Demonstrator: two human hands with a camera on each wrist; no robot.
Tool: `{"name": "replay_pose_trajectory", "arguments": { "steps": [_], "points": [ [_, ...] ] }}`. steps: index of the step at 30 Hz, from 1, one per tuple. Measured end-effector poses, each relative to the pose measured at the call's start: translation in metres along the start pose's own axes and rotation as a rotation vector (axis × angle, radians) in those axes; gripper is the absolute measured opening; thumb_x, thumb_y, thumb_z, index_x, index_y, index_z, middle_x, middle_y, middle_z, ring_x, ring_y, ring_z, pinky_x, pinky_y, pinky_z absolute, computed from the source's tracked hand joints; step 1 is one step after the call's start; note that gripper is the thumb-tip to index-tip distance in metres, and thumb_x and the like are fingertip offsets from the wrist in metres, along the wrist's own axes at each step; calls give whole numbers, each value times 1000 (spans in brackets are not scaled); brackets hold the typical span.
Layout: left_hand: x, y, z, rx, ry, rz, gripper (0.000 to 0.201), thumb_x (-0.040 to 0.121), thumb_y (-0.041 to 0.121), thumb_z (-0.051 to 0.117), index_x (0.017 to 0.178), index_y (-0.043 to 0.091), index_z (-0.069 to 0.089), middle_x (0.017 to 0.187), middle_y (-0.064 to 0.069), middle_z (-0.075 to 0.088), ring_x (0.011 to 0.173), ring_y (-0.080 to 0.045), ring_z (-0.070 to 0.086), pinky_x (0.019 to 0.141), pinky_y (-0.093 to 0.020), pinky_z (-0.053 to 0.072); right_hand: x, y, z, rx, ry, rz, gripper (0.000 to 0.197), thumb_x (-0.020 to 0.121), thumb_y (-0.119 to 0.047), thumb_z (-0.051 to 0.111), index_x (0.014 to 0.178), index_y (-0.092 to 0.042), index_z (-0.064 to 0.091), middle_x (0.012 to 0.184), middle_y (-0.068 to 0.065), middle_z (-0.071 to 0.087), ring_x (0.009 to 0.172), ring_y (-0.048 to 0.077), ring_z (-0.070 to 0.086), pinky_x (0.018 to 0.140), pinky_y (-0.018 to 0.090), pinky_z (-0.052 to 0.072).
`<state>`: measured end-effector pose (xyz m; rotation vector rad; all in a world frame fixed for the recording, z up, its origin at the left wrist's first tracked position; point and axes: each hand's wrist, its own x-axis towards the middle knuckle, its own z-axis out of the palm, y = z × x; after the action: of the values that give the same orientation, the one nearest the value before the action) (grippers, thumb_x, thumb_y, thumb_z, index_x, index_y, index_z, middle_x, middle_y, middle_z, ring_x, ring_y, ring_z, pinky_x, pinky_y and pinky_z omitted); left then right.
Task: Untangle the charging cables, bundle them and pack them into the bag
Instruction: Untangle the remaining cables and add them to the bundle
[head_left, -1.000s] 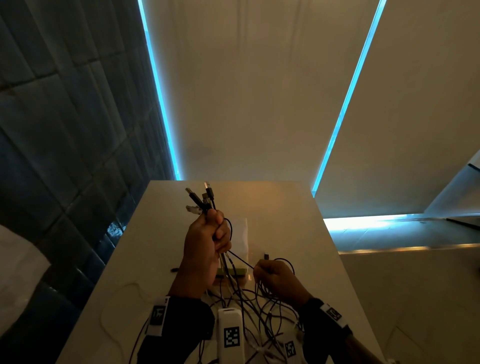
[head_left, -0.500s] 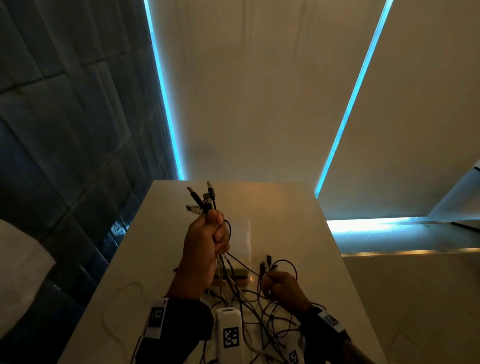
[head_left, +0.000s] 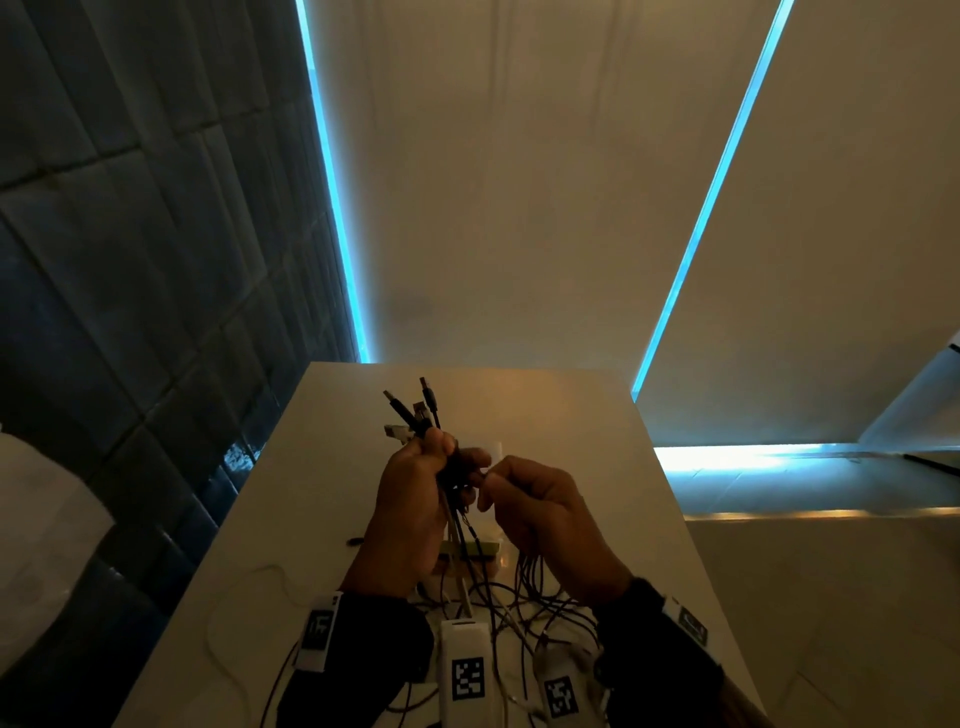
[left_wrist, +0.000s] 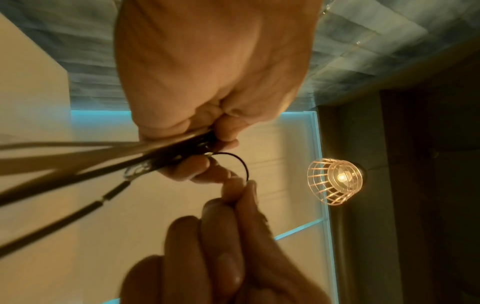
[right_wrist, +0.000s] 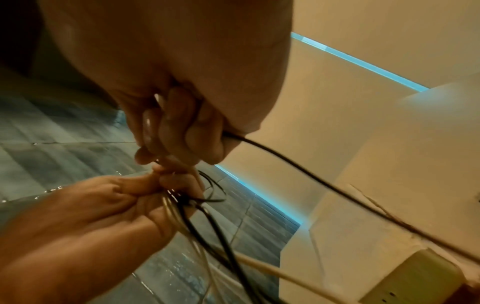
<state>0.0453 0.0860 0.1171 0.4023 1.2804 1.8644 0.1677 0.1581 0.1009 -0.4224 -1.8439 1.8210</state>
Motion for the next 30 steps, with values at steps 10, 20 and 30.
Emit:
{"name": "replay_pose_trajectory", "arguments": {
  "steps": [10, 20, 30],
  "points": [
    [2, 6, -9, -286, -104, 29, 33, 101, 17, 31, 72, 14, 45, 63, -1, 50, 46, -11, 42, 45, -23, 38, -12, 43, -12, -136, -35, 167, 25, 98, -5, 47, 74, -4, 55, 42, -14, 41, 38, -1, 33, 44, 11, 29],
    [5, 3, -8, -214, -135, 32, 34, 102, 21, 29, 71, 13, 42, 50, 5, 37, 38, -6, 28, 40, -20, 29, -10, 115, -37, -361, 41, 174, 32, 94, -19, 55, 63, -29, 61, 53, -9, 47, 50, 6, 41, 53, 20, 34],
    [6, 4, -12, -182, -116, 42, 34, 102, 22, 30, 72, 14, 43, 50, 5, 39, 38, -6, 27, 40, -20, 27, -9, 147, -41, -365, 98, 256, 35, 93, -12, 56, 59, -22, 58, 48, -9, 49, 45, 0, 43, 51, 13, 35]
  ]
}}
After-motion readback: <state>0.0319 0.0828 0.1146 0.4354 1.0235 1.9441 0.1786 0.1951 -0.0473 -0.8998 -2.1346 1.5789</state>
